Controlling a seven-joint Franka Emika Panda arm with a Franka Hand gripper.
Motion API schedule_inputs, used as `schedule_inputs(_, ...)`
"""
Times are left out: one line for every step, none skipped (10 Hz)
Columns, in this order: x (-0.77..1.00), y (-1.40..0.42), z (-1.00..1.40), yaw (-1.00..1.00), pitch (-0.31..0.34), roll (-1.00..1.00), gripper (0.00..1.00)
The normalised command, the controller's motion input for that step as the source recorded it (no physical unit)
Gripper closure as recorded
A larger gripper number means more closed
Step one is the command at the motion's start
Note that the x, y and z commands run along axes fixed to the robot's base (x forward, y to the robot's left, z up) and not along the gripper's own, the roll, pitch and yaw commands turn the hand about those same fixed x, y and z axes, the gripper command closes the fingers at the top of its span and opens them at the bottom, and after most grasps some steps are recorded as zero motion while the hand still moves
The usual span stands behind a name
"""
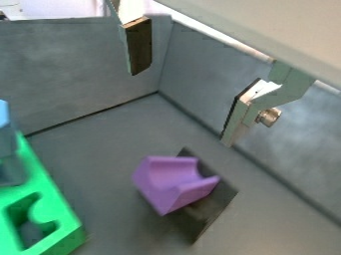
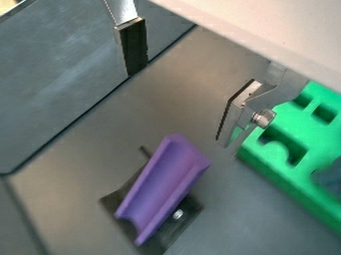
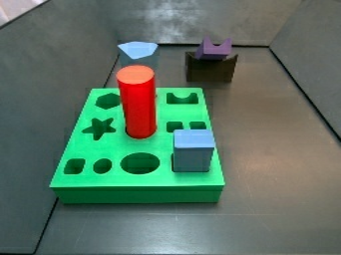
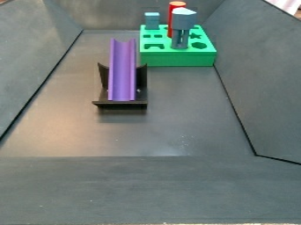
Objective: Pick up the arch object. Move up. Place the arch object on the fixture. Regrasp the arch object. Move to above the board. Insert the arch object.
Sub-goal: Regrasp the arch object.
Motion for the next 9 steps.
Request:
schedule_inputs(0.05, -0.03, 0.00, 0.05, 0.073, 1.00, 0.00)
schedule_inputs(0.06, -0.03, 0.00, 0.05, 0.092, 1.00, 0.00)
schedule_inputs(0.08, -0.03, 0.00, 0.06, 0.115, 1.00, 0.00)
schedule_inputs(0.09, -0.04, 0.00, 0.07, 0.127, 1.00, 0.00)
schedule_inputs(0.10, -0.04, 0.00, 0.08, 0.150, 1.00, 0.00)
schedule_inputs(0.10, -0.04, -0.01, 0.11, 0.179, 1.00, 0.00)
schedule_inputs(0.10, -0.05, 0.00, 0.14, 0.201, 1.00, 0.00)
schedule_inputs(0.10, -0.05, 0.00, 0.18, 0.226, 1.00, 0.00)
schedule_inputs(0.10, -0.05, -0.01, 0.22, 0.210, 0.81, 0.00)
